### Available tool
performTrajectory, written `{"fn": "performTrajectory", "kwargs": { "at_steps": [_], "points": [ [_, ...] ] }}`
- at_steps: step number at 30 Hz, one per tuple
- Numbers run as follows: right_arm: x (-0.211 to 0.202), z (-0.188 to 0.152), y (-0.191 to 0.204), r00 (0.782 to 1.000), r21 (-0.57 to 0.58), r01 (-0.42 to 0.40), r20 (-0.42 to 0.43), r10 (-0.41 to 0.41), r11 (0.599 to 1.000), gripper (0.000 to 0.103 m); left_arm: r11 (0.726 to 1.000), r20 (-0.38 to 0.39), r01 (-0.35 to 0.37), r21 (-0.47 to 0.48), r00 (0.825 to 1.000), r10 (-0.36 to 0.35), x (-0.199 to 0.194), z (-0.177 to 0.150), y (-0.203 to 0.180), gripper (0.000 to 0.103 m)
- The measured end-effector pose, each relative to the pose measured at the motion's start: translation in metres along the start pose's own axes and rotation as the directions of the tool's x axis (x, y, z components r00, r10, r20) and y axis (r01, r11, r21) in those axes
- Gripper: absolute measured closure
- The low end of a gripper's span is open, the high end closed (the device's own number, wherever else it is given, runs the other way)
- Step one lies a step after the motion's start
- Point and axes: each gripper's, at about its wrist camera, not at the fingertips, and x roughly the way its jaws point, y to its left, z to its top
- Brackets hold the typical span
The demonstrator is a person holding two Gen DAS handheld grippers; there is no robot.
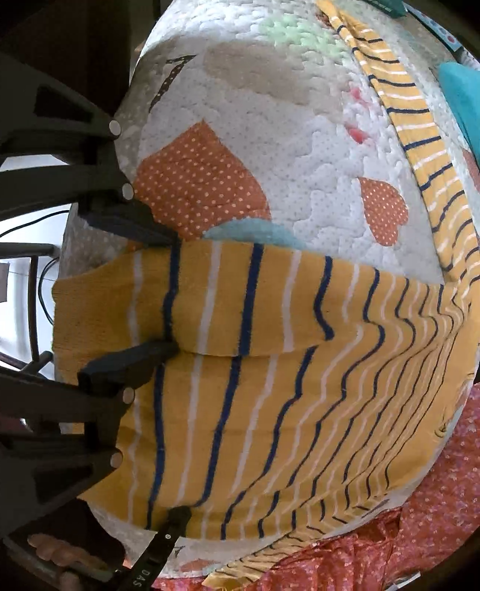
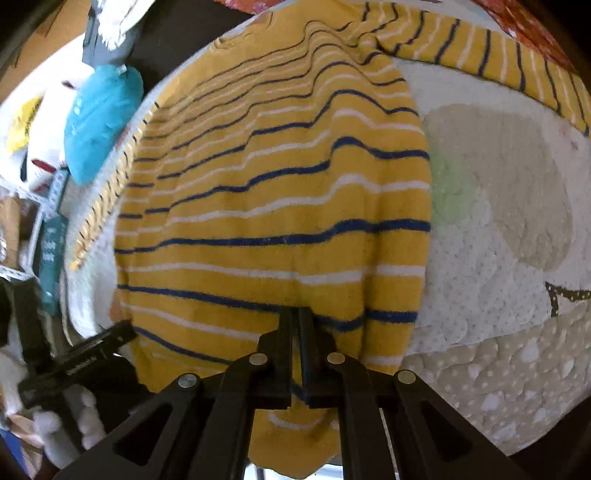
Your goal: Fold small clothes
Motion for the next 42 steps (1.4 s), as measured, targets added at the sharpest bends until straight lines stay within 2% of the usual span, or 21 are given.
{"fn": "performTrajectory", "kwargs": {
  "at_steps": [4, 7, 8, 10, 12, 13, 14, 16, 17, 18, 21, 23, 25, 26, 29, 32, 35, 37, 40, 41, 42],
  "points": [
    [-0.017, 0.005, 0.010, 0.999, -0.050, 0.017, 0.039, -0.015, 0.999, 0.098, 0.995, 0.091, 0.078, -0.069, 0.993, -0.071, -0.032, 0.010, 0.027, 0.051],
    [-0.033, 0.017, 0.036, 0.995, -0.135, 0.062, 0.092, -0.050, 0.989, 0.097, 0.984, 0.194, 0.066, -0.167, 0.980, -0.033, -0.055, 0.033, 0.063, 0.050],
    [-0.037, 0.022, 0.044, 0.994, -0.156, 0.070, 0.099, -0.055, 0.985, 0.094, 0.971, 0.234, 0.046, -0.233, 0.972, 0.011, -0.063, 0.045, 0.085, 0.048],
    [-0.038, 0.032, 0.063, 0.992, -0.202, 0.085, 0.109, -0.064, 0.976, 0.071, 0.938, 0.265, -0.012, -0.347, 0.958, 0.111, -0.073, 0.061, 0.126, 0.047],
    [-0.032, 0.045, 0.094, 0.991, -0.257, 0.096, 0.115, -0.068, 0.962, 0.062, 0.875, 0.286, -0.035, -0.483, 0.938, 0.195, -0.083, 0.075, 0.175, 0.047],
    [-0.027, 0.049, 0.106, 0.991, -0.277, 0.097, 0.112, -0.068, 0.956, 0.062, 0.845, 0.295, -0.035, -0.534, 0.929, 0.225, -0.088, 0.076, 0.195, 0.047],
    [-0.018, 0.056, 0.128, 0.993, -0.316, 0.095, 0.100, -0.066, 0.944, 0.062, 0.797, 0.306, -0.042, -0.603, 0.910, 0.279, -0.095, 0.073, 0.222, 0.047],
    [-0.003, 0.063, 0.161, 0.995, -0.375, 0.082, 0.081, -0.055, 0.923, 0.062, 0.721, 0.307, -0.057, -0.691, 0.880, 0.363, -0.104, 0.062, 0.256, 0.047],
    [0.011, 0.067, 0.190, 0.996, -0.429, 0.073, 0.070, -0.048, 0.900, 0.062, 0.649, 0.276, -0.067, -0.757, 0.868, 0.412, -0.107, 0.049, 0.279, 0.047],
    [0.021, 0.070, 0.212, 0.997, -0.471, 0.066, 0.063, -0.041, 0.880, 0.062, 0.575, 0.246, -0.052, -0.816, 0.870, 0.427, -0.109, 0.038, 0.299, 0.047],
    [0.060, 0.071, 0.288, 0.999, -0.607, 0.034, 0.040, -0.012, 0.794, 0.062, 0.363, 0.242, 0.089, -0.928, 0.884, 0.401, -0.113, -0.004, 0.350, 0.047],
    [0.089, 0.067, 0.342, 1.000, -0.691, 0.005, 0.019, 0.012, 0.723, 0.062, 0.282, 0.239, 0.132, -0.950, 0.890, 0.387, -0.112, -0.024, 0.367, 0.047],
    [0.112, 0.061, 0.382, 0.999, -0.743, -0.034, -0.011, 0.039, 0.668, 0.061, 0.262, 0.242, 0.151, -0.953, 0.899, 0.364, -0.109, -0.030, 0.373, 0.047],
    [0.128, 0.056, 0.411, 0.997, -0.773, -0.070, -0.038, 0.065, 0.631, 0.060, 0.259, 0.240, 0.152, -0.954, 0.904, 0.353, -0.106, -0.030, 0.374, 0.047],
    [0.160, 0.042, 0.465, 0.991, -0.814, -0.133, -0.092, 0.100, 0.566, 0.053, 0.255, 0.251, 0.168, -0.952, 0.908, 0.336, -0.105, -0.030, 0.377, 0.047],
    [0.185, 0.023, 0.508, 0.985, -0.849, -0.171, -0.134, 0.109, 0.501, 0.052, 0.226, 0.257, 0.187, -0.956, 0.906, 0.336, -0.105, -0.038, 0.380, 0.047],
    [0.208, 0.005, 0.541, 0.980, -0.879, -0.199, -0.173, 0.100, 0.434, 0.051, 0.205, 0.259, 0.201, -0.958, 0.913, 0.314, -0.105, -0.046, 0.381, 0.047],
    [0.224, -0.003, 0.558, 0.981, -0.898, -0.196, -0.179, 0.079, 0.394, 0.050, 0.198, 0.254, 0.200, -0.959, 0.920, 0.300, -0.099, -0.045, 0.383, 0.047],
    [0.246, -0.013, 0.571, 0.990, -0.933, -0.139, -0.134, 0.036, 0.332, 0.052, 0.208, 0.256, 0.202, -0.957, 0.924, 0.284, -0.096, -0.040, 0.380, 0.047],
    [0.252, -0.014, 0.573, 0.995, -0.945, -0.099, -0.101, 0.009, 0.313, 0.060, 0.217, 0.256, 0.198, -0.956, 0.924, 0.285, -0.095, -0.037, 0.378, 0.047],
    [0.254, -0.013, 0.572, 0.997, -0.948, -0.072, -0.078, -0.005, 0.310, 0.100, 0.231, 0.257, 0.194, -0.953, 0.923, 0.286, -0.095, -0.032, 0.375, 0.047]
  ]
}}
